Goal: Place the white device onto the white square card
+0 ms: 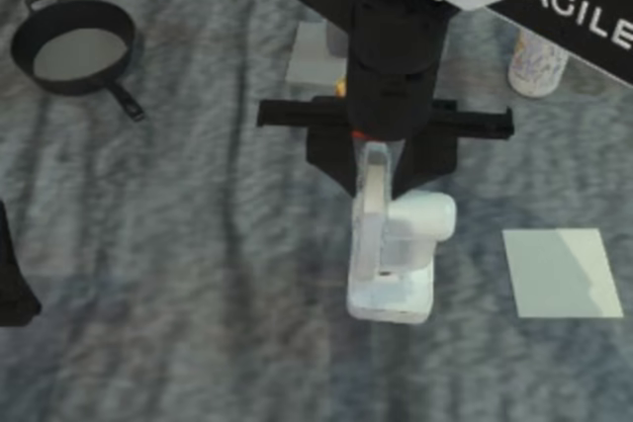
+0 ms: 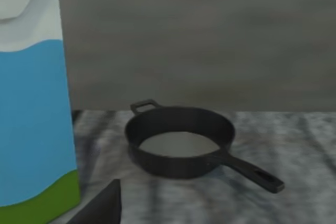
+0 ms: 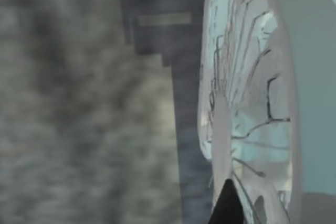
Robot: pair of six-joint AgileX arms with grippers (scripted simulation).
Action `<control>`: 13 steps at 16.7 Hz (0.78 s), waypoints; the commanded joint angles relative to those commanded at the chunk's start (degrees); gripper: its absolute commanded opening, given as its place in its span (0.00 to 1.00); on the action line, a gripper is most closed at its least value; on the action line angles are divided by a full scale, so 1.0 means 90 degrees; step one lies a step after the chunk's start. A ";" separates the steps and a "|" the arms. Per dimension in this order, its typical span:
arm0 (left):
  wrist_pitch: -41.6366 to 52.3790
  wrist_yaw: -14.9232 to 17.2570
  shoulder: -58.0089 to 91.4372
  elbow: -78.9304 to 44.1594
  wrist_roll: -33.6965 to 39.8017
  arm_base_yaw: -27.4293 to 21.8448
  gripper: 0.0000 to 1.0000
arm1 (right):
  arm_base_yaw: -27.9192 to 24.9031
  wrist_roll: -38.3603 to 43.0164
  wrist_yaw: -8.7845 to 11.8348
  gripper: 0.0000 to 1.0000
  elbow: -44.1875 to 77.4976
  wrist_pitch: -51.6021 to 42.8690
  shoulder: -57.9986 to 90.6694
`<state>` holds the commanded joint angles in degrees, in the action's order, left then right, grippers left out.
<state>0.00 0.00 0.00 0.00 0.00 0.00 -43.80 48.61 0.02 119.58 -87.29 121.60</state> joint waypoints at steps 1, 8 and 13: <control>0.0000 0.0000 0.0000 0.0000 0.0000 0.0000 1.00 | 0.0033 0.0010 0.0003 0.00 -0.0014 0.0019 -0.0021; 0.0000 0.0000 0.0000 0.0000 0.0000 0.0000 1.00 | 0.0340 -0.1364 0.0247 0.00 -0.0587 -0.0224 -0.0321; 0.0000 0.0000 0.0000 0.0000 0.0000 0.0000 1.00 | 0.0930 -0.4264 0.0517 0.00 -0.1344 -0.0312 -0.0931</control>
<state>0.00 0.00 0.00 0.00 0.00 0.00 -35.44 10.23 4.67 107.48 -90.10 113.22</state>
